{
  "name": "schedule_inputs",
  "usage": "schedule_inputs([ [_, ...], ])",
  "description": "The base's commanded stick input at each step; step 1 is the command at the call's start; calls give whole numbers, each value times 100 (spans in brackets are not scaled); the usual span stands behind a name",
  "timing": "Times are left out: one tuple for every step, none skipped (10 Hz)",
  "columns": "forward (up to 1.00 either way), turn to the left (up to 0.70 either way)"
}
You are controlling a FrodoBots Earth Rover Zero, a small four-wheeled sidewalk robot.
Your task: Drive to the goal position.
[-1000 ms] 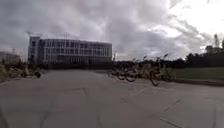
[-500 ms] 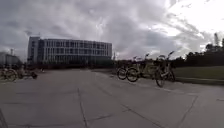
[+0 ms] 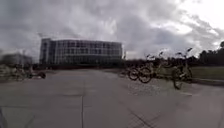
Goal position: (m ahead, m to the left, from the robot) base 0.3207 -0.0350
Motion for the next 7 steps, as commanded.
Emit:
schedule_inputs([
  [70, 19],
  [70, 14],
  [70, 8],
  [70, 2],
  [70, 0],
  [70, 0],
  [70, 0],
])
